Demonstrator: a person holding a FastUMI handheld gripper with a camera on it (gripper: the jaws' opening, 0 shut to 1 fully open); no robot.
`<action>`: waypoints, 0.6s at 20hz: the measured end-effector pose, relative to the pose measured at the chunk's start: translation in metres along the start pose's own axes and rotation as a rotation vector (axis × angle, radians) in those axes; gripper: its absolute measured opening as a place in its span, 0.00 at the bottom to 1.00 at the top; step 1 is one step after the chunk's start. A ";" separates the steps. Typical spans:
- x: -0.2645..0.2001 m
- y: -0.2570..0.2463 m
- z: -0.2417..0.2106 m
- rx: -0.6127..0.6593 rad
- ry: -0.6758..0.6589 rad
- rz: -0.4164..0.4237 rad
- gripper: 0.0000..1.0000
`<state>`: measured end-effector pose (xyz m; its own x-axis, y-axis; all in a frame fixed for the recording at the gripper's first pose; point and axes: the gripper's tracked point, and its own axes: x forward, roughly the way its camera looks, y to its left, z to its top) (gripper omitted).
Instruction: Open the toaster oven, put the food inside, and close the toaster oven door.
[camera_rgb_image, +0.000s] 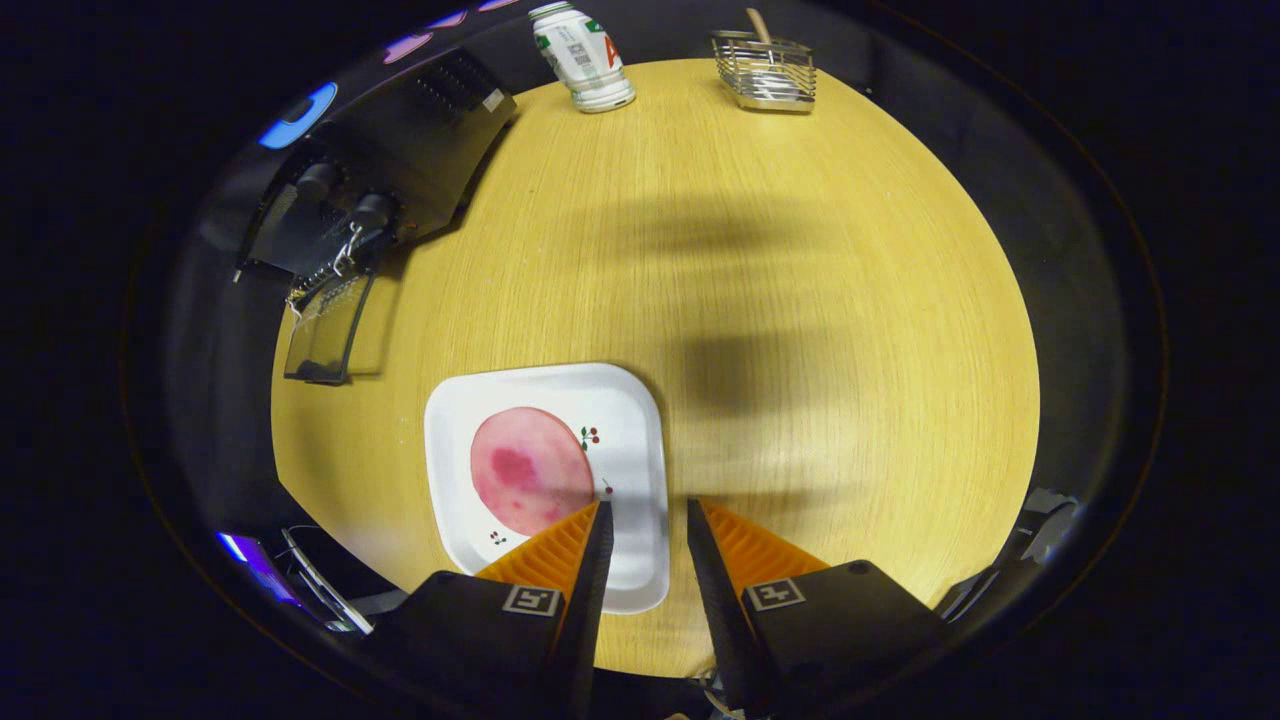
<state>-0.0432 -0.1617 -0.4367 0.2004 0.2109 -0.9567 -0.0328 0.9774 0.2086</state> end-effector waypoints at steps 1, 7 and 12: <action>0.009 -0.003 0.000 0.009 0.006 0.000 0.20; 0.003 -0.004 -0.001 0.078 0.032 0.093 0.07; -0.003 0.008 0.004 0.234 -0.040 0.281 0.05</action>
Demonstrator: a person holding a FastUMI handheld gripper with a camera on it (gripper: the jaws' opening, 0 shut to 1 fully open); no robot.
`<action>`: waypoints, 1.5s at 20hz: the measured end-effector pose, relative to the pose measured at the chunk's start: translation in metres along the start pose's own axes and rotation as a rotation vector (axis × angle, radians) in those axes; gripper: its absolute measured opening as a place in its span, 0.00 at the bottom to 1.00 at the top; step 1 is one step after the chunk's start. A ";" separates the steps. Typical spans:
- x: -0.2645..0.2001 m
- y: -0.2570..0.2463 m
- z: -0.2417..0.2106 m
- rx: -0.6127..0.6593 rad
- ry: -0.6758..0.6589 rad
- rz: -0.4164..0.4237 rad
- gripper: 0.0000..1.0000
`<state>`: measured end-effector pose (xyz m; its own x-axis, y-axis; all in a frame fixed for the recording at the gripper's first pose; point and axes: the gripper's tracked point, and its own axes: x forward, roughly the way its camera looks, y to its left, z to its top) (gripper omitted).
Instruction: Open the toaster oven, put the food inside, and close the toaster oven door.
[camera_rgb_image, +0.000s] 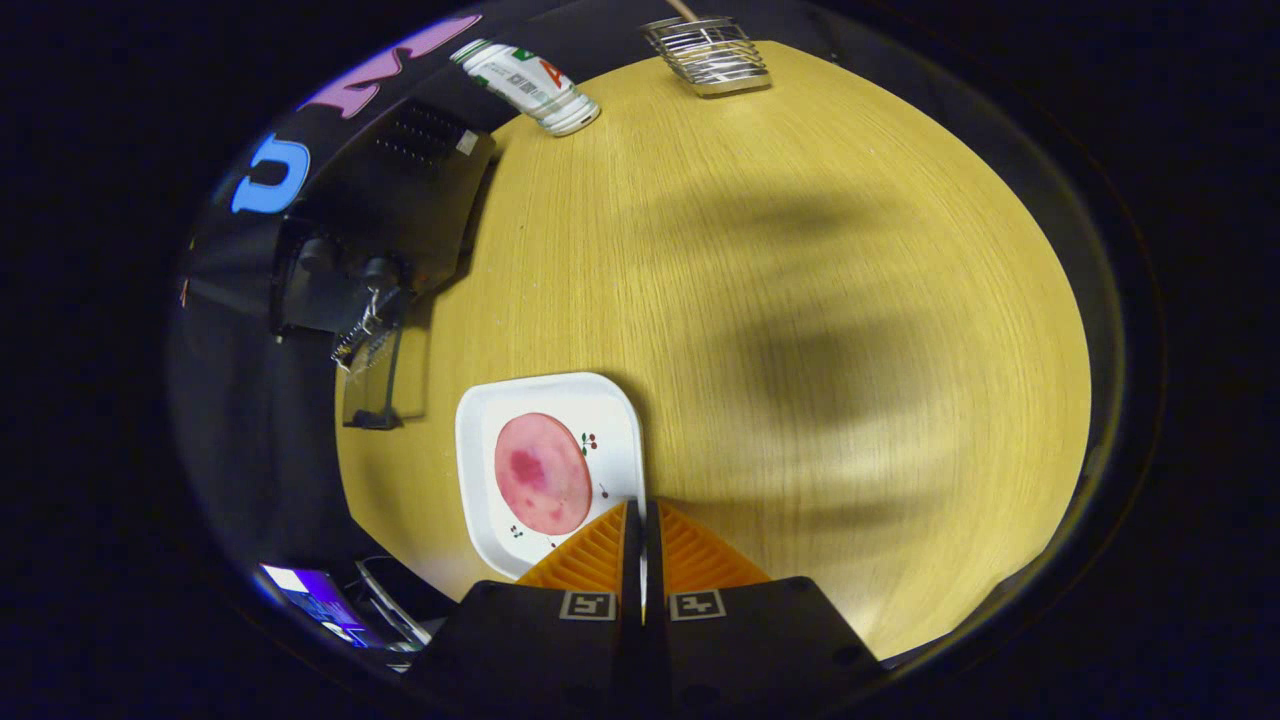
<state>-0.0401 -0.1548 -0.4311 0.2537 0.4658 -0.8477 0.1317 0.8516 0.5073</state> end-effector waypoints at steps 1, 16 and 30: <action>-0.002 0.003 -0.001 0.023 -0.015 0.028 0.05; -0.048 0.107 -0.028 0.248 -0.166 0.193 0.05; 0.006 0.269 -0.039 0.445 -0.262 0.241 0.05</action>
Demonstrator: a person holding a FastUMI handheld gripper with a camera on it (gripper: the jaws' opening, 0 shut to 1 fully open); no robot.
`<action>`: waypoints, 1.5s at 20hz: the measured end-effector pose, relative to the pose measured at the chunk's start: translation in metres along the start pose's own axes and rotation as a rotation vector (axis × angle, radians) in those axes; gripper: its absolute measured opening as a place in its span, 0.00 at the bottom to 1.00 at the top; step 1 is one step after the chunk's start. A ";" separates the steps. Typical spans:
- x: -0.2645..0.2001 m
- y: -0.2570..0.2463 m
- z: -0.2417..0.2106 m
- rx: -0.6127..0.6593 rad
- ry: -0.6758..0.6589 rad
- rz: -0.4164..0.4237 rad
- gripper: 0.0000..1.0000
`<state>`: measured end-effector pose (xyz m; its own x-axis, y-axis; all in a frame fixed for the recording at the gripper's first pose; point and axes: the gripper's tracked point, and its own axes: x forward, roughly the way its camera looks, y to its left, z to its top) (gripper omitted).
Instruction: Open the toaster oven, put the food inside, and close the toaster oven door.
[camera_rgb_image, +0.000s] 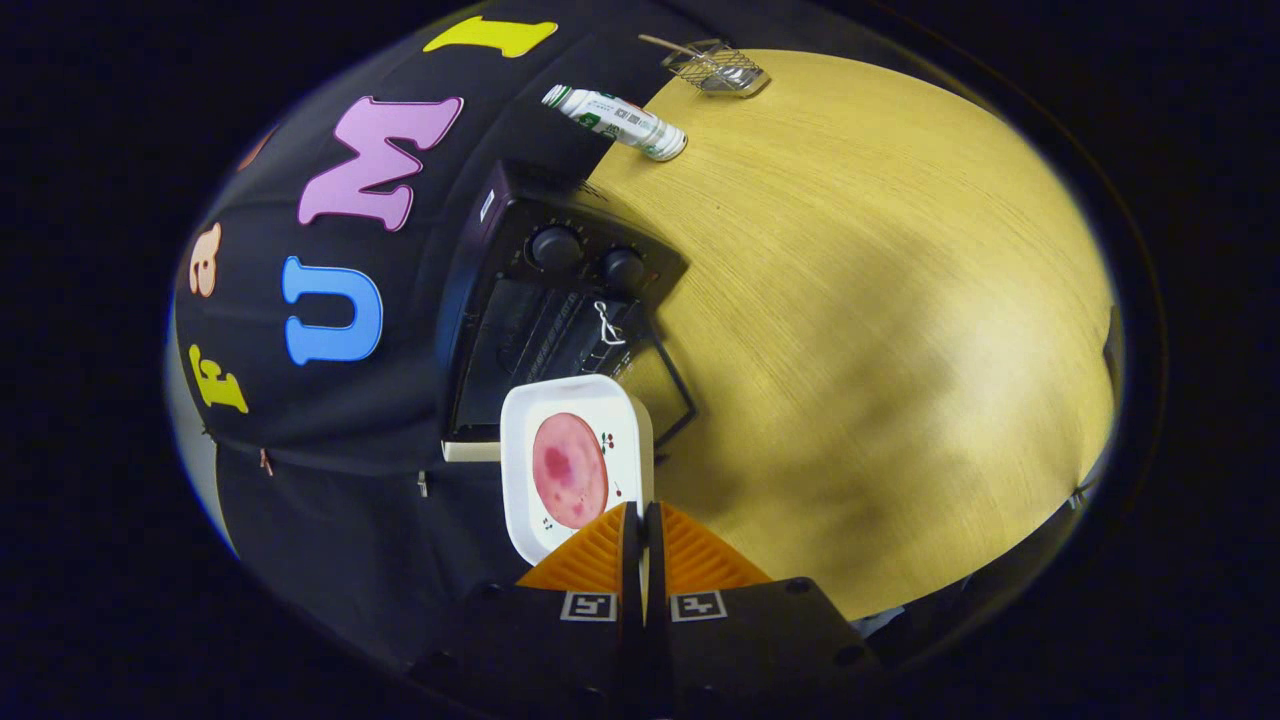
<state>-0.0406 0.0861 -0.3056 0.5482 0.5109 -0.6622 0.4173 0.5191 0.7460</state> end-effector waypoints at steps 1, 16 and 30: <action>0.009 0.006 -0.003 0.006 -0.007 0.001 0.05; 0.107 0.053 0.026 0.245 -0.300 -0.068 0.05; 0.167 0.070 0.064 0.473 -0.451 -0.100 0.05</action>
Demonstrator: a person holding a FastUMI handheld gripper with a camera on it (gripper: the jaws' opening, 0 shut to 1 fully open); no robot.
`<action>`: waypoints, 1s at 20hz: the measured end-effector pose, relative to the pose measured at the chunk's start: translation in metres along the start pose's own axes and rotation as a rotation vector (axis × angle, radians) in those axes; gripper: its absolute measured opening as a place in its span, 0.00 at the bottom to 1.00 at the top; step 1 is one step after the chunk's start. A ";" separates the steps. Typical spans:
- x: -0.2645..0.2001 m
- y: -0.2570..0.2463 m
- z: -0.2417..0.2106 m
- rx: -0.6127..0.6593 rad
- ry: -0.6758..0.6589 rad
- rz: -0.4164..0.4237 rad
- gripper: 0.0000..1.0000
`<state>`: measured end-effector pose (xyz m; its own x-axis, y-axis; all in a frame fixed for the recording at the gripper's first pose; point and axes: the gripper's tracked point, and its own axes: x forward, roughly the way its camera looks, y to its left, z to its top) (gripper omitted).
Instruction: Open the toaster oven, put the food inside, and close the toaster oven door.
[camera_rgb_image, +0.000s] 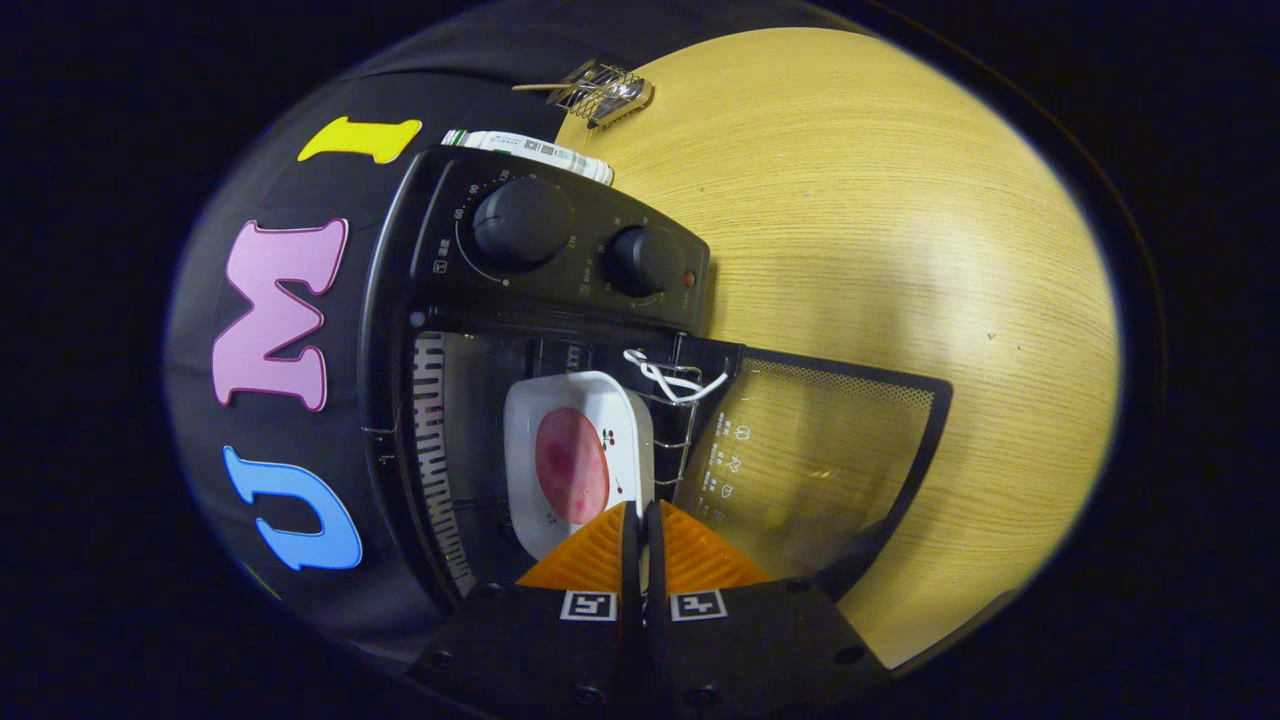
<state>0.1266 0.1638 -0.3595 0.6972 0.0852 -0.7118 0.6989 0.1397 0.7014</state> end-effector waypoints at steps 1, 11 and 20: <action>0.003 0.002 0.000 0.010 -0.007 0.000 0.05; 0.026 0.025 -0.009 0.083 -0.023 0.037 0.05; 0.031 0.032 -0.023 0.107 0.008 0.063 0.13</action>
<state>0.1670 0.1934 -0.3600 0.7393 0.0988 -0.6660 0.6670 0.0278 0.7445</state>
